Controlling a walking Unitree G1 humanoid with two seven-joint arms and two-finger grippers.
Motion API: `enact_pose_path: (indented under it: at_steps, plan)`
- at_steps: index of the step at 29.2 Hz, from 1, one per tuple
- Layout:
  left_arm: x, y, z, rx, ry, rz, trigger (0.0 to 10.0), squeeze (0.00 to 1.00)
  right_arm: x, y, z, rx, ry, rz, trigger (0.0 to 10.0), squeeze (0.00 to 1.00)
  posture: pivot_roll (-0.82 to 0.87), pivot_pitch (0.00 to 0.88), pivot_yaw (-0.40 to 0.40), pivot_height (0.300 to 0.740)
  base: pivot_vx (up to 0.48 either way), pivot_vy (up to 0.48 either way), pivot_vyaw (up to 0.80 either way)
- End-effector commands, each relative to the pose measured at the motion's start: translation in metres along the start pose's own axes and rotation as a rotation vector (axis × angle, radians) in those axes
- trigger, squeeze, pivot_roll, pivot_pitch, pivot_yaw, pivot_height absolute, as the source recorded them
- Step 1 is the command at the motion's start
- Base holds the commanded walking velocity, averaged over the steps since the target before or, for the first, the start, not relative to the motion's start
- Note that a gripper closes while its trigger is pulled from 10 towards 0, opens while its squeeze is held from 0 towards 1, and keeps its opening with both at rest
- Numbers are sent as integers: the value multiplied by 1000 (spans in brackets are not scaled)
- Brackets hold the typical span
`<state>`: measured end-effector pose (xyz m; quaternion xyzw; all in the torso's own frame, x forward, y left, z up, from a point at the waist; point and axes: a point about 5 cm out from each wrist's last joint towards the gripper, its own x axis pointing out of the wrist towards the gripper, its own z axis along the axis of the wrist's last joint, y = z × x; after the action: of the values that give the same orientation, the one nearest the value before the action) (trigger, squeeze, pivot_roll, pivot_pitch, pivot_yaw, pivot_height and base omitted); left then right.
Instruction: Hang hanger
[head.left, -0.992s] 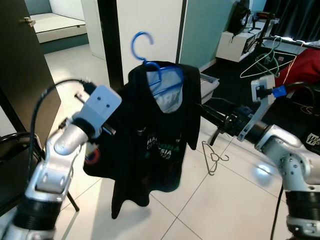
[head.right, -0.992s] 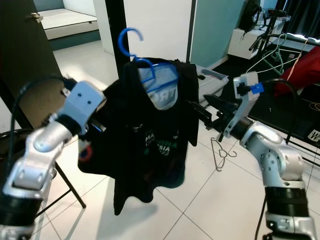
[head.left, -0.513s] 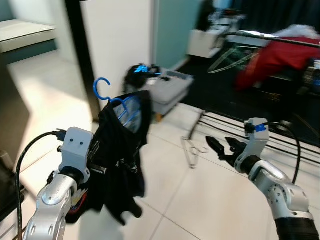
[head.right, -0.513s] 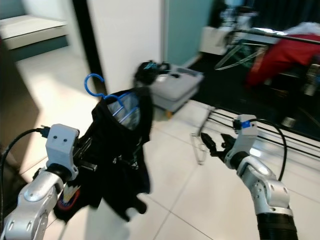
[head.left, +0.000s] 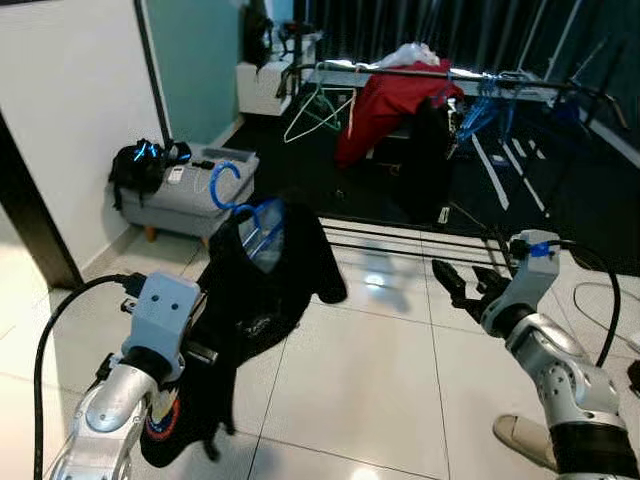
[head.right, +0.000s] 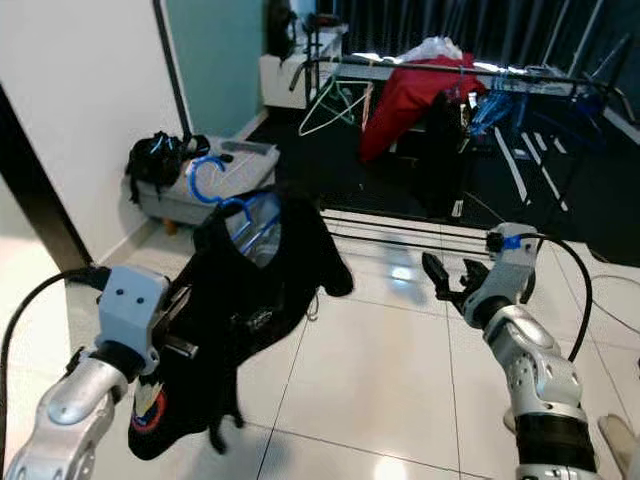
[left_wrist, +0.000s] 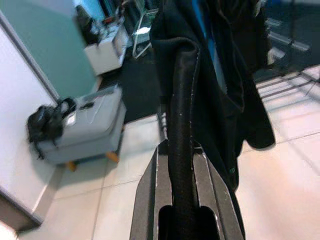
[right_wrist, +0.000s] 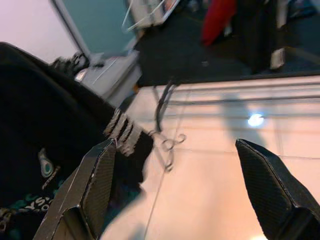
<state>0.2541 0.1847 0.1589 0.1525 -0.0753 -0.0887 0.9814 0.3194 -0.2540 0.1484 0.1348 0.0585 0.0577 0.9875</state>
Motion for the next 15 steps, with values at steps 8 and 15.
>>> enact_pose_path:
  at_steps: [8,15]
  plan:
    - [7,9,4,-6,-7,89,10000,0,3,4,7,17,-74,11,10000,0,-40,0,-45,740,425,0,0]
    - [7,8,4,10,-5,86,10000,0,3,4,7,27,-80,8,10000,0,-29,0,-39,740,480,0,0]
